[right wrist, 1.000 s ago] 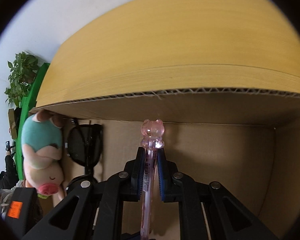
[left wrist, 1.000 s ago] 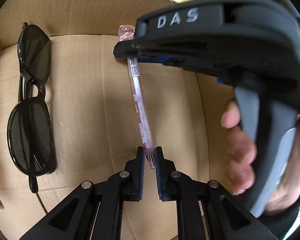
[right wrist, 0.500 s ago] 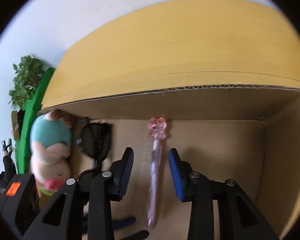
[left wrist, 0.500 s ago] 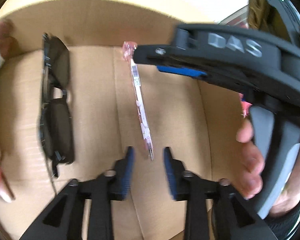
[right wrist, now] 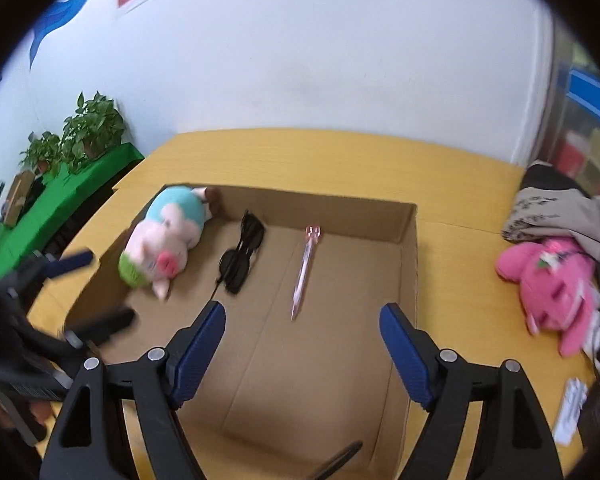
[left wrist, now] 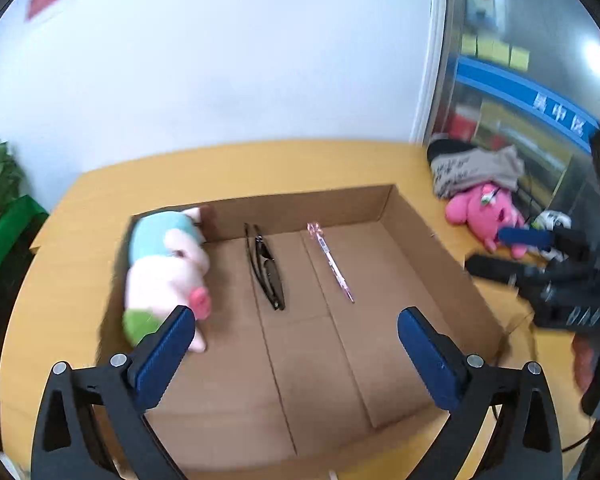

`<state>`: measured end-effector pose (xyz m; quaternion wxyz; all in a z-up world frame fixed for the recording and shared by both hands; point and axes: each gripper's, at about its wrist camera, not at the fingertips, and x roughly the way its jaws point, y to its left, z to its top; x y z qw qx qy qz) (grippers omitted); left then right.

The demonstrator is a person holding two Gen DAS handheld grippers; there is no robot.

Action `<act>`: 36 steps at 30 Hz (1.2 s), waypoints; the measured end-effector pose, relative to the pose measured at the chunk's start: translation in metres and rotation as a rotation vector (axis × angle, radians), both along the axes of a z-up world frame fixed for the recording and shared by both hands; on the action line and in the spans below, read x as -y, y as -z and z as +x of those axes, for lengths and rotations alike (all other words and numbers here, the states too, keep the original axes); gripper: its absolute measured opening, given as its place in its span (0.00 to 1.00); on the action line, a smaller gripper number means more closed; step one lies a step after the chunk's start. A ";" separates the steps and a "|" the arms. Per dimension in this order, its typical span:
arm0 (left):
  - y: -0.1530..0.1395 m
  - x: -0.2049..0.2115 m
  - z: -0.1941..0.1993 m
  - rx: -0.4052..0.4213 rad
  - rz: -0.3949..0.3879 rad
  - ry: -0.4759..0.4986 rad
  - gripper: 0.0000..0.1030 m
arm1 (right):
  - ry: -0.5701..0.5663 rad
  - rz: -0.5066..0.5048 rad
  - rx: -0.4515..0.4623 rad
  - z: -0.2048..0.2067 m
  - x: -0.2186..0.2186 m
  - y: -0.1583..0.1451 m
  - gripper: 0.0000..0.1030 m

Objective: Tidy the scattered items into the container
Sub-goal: 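Withdraw both grippers from the box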

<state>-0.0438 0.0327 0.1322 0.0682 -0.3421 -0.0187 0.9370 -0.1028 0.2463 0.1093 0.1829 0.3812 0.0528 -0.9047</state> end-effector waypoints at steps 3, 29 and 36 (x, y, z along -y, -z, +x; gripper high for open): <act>0.003 0.003 0.019 -0.031 0.020 -0.039 1.00 | 0.036 0.049 -0.060 0.040 0.010 0.011 0.77; 0.007 0.000 0.106 -0.044 0.045 -0.026 1.00 | 0.073 0.027 -0.132 0.133 0.022 0.024 0.77; 0.010 -0.005 0.108 -0.032 0.045 -0.020 1.00 | 0.080 0.023 -0.124 0.135 0.019 0.027 0.77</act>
